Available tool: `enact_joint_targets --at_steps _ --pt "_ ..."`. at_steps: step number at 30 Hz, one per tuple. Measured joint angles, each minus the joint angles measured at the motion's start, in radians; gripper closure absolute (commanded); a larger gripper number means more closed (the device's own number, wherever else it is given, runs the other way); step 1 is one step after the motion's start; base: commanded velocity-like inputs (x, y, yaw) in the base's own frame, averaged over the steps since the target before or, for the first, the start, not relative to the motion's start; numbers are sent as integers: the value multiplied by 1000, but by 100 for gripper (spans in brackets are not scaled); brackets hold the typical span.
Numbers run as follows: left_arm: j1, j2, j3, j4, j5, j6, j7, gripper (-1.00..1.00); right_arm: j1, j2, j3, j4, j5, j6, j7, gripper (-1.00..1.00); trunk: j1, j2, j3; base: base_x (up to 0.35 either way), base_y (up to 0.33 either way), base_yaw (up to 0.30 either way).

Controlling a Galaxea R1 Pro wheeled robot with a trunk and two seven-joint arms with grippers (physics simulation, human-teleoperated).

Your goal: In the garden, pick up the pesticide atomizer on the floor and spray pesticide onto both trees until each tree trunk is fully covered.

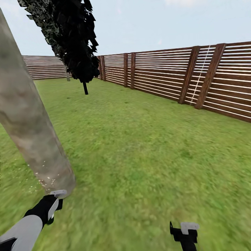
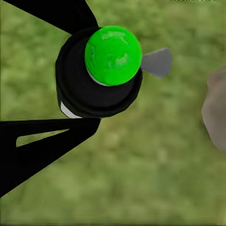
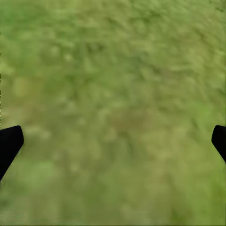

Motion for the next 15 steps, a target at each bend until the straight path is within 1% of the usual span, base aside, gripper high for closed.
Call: enact_joint_targets --at_steps 6,12,15 --pt "0 0 1 0 0 0 1 100 0 1 0 0 0 0 0 -100 0 0 0 271 -160 271" --pt "0 0 1 -1 0 -1 0 100 0 0 0 0 0 0 0 -100 0 0 0 217 -202 277" --pt "0 -2 0 0 1 -17 3 100 0 1 0 0 0 0 0 -100 0 0 0 203 -141 277"
